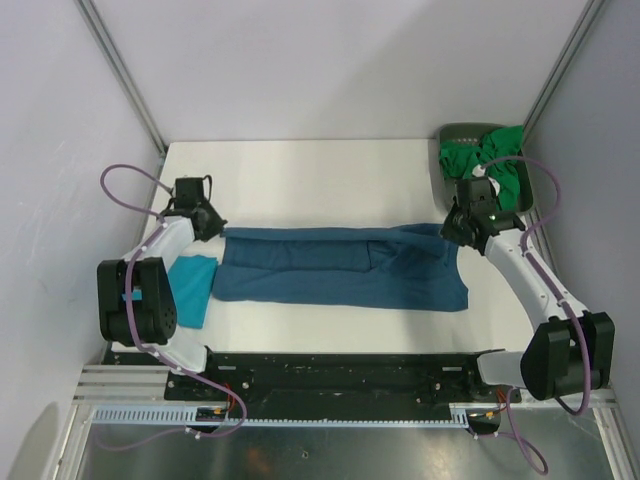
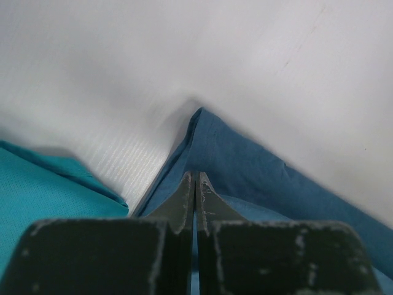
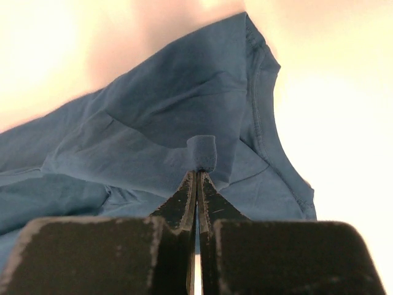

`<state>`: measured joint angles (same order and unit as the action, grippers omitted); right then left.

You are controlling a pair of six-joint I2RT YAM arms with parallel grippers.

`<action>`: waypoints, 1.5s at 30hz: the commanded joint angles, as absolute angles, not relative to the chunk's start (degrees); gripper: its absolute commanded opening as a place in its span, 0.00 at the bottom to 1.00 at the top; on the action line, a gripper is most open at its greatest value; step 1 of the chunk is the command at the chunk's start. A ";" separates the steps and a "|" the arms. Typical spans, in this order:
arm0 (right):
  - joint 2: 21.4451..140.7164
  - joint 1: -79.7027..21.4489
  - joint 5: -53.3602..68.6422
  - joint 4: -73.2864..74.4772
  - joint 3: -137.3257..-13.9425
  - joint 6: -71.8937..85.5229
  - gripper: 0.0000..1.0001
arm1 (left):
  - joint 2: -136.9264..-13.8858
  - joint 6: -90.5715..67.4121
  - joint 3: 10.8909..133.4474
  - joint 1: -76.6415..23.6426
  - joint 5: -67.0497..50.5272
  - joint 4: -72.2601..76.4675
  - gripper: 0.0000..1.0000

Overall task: Fold and stack the t-shirts
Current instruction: Fold the other side of the tshirt into a rectangle

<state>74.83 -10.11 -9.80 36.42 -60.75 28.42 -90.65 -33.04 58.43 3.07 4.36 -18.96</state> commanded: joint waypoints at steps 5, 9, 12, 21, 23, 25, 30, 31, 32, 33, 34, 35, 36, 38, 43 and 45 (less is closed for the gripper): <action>73.98 -13.29 -13.87 40.02 -59.78 29.19 0.00 | -87.44 -35.65 54.72 3.80 4.91 -18.97 0.00; 73.67 -13.98 -12.84 37.58 -54.11 30.36 0.00 | -88.09 -37.75 51.64 4.10 4.63 -19.04 0.00; 74.14 -14.10 -11.36 34.78 -50.01 31.30 0.00 | -89.47 -38.95 49.98 4.12 4.33 -19.06 0.00; 77.53 -11.60 -9.13 30.19 -47.16 30.59 0.00 | -89.41 -38.90 49.75 4.12 4.46 -18.98 0.00; 76.75 -10.88 -8.96 30.75 -48.20 30.15 0.00 | -88.49 -38.36 50.38 4.08 4.87 -19.05 0.00; 76.19 -10.43 -8.90 31.59 -49.34 29.62 0.00 | -87.67 -37.63 50.94 4.05 5.57 -19.18 0.00; 75.69 -10.87 -8.19 32.74 -49.13 30.11 0.00 | -87.87 -36.90 51.87 4.63 6.28 -19.20 0.00; 75.51 -11.24 -7.87 32.45 -48.52 30.35 0.00 | -88.23 -36.86 52.13 4.73 6.08 -19.22 0.00; 75.33 -11.42 -7.32 31.92 -47.59 30.60 0.00 | -88.63 -36.80 52.39 4.83 5.90 -19.24 0.00; 75.28 -11.51 -6.74 31.21 -46.60 30.81 0.00 | -88.88 -36.77 52.52 4.83 5.76 -19.20 0.00; 75.35 -11.56 -6.31 30.59 -45.63 30.96 0.00 | -89.09 -36.80 52.58 4.88 5.56 -19.18 0.00; 75.47 -11.58 -5.97 29.93 -44.65 30.99 0.00 | -89.24 -36.86 52.53 4.90 5.37 -19.21 0.00; 75.53 -11.55 -5.45 29.25 -43.60 30.88 0.00 | -89.22 -36.93 52.32 4.91 5.32 -19.19 0.00; 75.33 -11.46 -4.37 28.21 -42.21 30.42 0.07 | -89.01 -36.98 51.95 4.88 5.57 -19.17 0.04; 69.18 -11.71 -2.50 29.75 -43.50 27.98 0.38 | -86.59 -36.11 52.48 4.96 5.09 -19.18 0.41; 65.70 -12.44 -1.48 30.20 -45.72 27.10 0.45 | -84.86 -35.33 53.07 4.69 5.29 -19.19 0.52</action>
<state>73.28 -11.49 -3.77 30.74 -41.58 29.34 -89.58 -36.91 50.41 4.58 4.32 -19.86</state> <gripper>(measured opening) 0.400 0.445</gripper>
